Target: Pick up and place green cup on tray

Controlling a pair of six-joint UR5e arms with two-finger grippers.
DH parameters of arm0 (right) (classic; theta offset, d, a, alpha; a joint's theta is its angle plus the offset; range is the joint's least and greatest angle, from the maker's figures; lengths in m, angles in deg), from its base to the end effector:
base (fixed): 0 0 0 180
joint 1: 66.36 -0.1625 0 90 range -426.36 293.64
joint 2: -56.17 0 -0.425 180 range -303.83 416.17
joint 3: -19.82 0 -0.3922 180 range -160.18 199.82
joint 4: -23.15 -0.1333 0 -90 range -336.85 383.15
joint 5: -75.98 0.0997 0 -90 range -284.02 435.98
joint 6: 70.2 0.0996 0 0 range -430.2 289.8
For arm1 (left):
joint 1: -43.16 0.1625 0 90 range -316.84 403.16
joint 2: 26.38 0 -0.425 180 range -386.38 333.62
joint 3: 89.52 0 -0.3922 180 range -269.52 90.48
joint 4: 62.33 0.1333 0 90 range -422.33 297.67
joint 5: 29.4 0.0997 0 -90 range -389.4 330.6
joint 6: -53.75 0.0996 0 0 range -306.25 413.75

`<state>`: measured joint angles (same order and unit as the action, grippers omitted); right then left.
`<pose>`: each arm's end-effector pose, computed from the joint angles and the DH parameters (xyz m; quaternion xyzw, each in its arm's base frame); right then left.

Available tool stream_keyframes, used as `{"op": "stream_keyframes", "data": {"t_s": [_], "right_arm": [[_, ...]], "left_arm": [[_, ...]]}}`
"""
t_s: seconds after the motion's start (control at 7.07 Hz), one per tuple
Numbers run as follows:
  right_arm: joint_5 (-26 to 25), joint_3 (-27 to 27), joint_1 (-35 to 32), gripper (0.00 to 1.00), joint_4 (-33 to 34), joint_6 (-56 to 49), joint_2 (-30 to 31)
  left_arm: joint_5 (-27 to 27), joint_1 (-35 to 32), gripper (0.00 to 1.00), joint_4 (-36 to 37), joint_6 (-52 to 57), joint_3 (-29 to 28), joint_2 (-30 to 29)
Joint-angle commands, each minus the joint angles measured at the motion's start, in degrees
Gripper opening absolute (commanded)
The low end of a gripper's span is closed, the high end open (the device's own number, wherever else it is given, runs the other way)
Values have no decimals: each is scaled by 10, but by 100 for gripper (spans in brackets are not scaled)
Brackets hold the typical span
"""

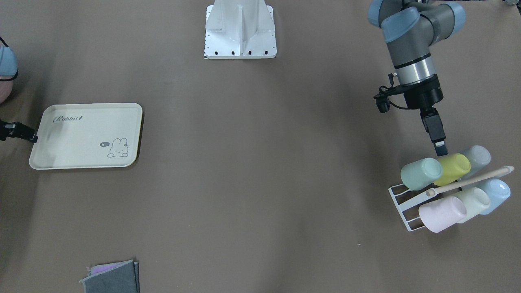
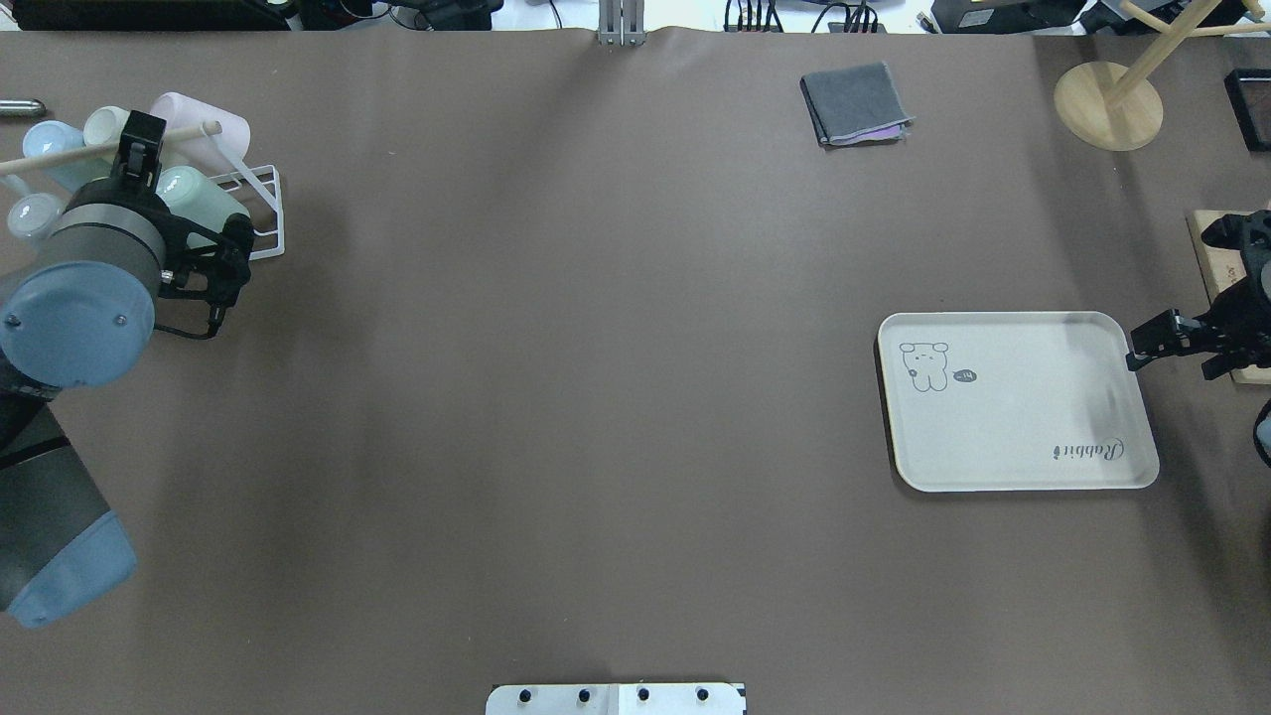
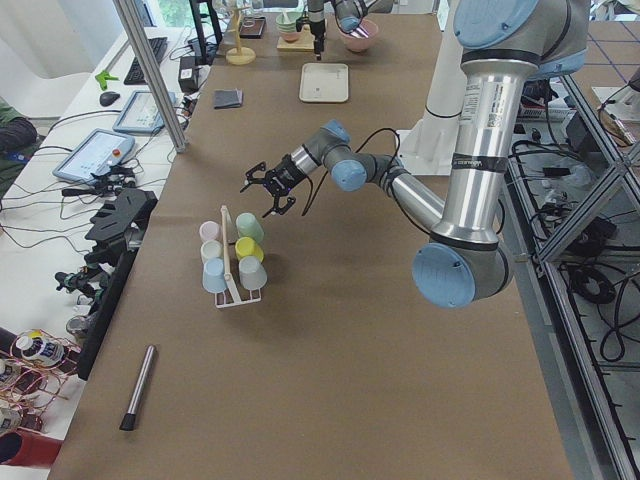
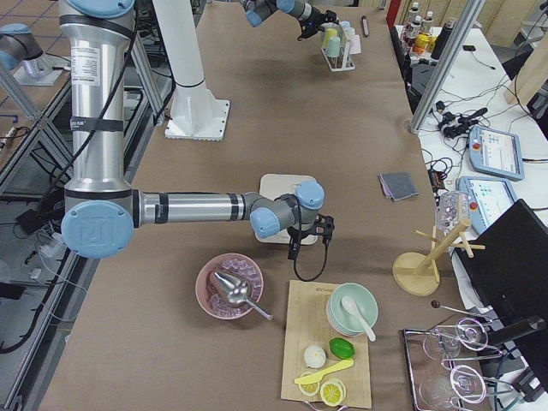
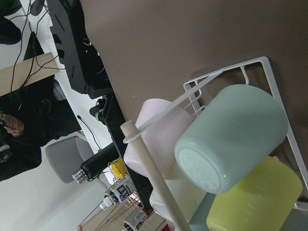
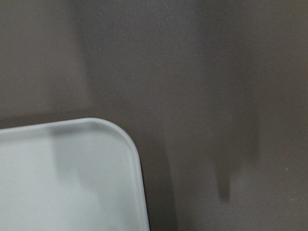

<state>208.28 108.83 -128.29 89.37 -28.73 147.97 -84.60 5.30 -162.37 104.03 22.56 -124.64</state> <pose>-0.1758 -0.4705 0.6394 -0.0628 -0.3883 0.0417 0.9184 0.3005 -0.4745 0.3827 0.3339 -0.2753 0.6334 0.6415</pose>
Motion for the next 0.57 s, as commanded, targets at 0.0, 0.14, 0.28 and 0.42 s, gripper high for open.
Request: {"op": "stream_keyframes", "data": {"t_s": [0.0,0.14,0.28,0.42], "right_arm": [[-1,-10,17,94,-7,19,-9],[-3,-15,23,96,-8,19,-12],[-3,-19,23,90,-8,19,-17],[-3,-20,23,72,-8,19,-17]], "left_arm": [[71,49,99,24,86,-18,-4],[90,59,99,28,122,-36,-3],[90,59,99,25,215,-38,1],[92,60,99,24,233,-57,-1]]}}
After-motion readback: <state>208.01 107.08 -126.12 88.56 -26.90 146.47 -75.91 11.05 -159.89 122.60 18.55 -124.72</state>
